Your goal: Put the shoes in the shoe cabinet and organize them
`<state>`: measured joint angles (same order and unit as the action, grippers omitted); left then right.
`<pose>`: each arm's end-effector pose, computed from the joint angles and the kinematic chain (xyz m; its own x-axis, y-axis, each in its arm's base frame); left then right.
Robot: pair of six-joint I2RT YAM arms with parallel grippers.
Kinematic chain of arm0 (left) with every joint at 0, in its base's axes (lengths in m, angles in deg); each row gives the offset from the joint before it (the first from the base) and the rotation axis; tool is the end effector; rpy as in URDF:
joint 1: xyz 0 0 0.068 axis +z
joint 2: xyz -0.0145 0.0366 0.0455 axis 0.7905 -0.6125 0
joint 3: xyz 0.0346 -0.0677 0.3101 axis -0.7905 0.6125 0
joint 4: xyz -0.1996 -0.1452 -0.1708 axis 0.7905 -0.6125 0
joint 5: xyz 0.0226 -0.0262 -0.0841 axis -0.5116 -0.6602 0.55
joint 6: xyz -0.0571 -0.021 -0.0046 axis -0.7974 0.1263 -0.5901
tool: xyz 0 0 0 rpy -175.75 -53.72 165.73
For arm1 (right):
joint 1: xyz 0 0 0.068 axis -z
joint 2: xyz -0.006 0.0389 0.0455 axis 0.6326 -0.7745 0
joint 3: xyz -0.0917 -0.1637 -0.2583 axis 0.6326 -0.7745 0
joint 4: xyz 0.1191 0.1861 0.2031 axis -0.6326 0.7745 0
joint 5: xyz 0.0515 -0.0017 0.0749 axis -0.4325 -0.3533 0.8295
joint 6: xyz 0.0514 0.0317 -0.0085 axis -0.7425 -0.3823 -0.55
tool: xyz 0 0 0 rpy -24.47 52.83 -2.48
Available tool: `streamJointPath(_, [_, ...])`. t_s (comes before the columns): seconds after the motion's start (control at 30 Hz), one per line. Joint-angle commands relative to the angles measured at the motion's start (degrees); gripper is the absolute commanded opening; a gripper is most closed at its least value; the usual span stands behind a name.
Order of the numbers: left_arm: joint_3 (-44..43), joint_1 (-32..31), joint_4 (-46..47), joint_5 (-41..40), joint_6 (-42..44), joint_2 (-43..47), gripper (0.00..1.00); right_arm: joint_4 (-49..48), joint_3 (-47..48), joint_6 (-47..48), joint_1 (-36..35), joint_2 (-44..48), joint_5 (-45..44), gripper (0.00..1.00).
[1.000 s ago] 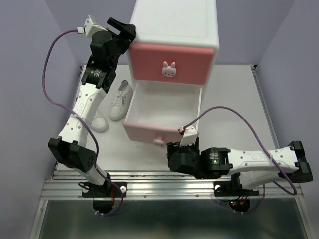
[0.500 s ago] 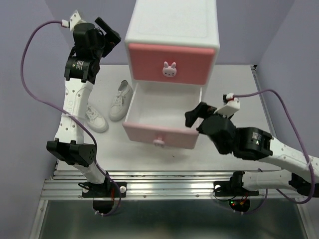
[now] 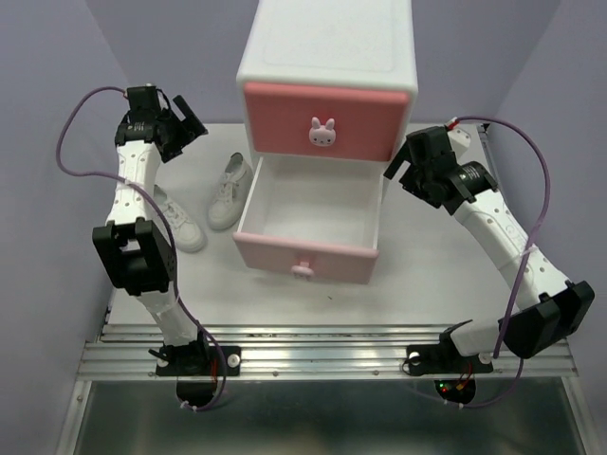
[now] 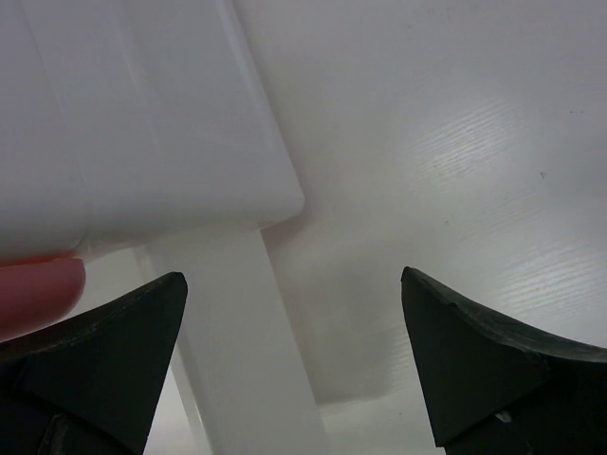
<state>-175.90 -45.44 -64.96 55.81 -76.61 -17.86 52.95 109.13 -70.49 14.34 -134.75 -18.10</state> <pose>0.4684 0.0472 0.4284 -0.4680 -0.4961 -0.7313 -0.1836 0.8641 -0.4687 0.2974 0.1144 0.4314 -0.4882 0.4776 -0.7304 0.4147 0.8634 0.2873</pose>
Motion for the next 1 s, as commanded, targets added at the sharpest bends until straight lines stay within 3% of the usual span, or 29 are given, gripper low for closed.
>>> streamJointPath(0.0, [0.5,0.3,7.1,11.4,4.8,-5.5,0.99,1.6,3.3,0.4,2.1,1.4,6.0,1.0])
streamJointPath(0.1, [0.8,-0.1,9.0,14.2,5.4,-9.7,0.99,4.7,5.1,0.3,2.7,0.7,7.0,1.0])
streamJointPath(0.3, [0.6,-3.1,9.7,10.4,7.2,-16.3,0.98,10.7,7.1,0.8,2.7,0.2,5.7,1.0])
streamJointPath(0.5, [-0.1,-3.4,9.8,5.8,6.2,-20.4,0.86,13.3,8.0,-0.4,2.7,0.5,4.9,1.0])
streamJointPath(0.7, [1.7,-3.6,10.2,3.2,6.0,-21.1,0.49,14.8,7.7,-1.2,2.7,0.6,4.5,1.0])
streamJointPath(0.73, [2.3,-3.8,10.1,2.9,6.0,-21.2,0.33,15.0,7.6,-1.3,2.7,0.8,4.7,1.0])
streamJointPath(0.87, [2.2,-4.2,9.2,2.2,5.7,-20.1,0.0,15.2,7.4,-1.8,2.7,1.5,4.7,1.0])
streamJointPath(0.97, [2.1,-4.2,8.3,2.2,3.7,-17.1,0.0,15.2,7.6,-1.9,2.7,1.5,4.8,1.0])
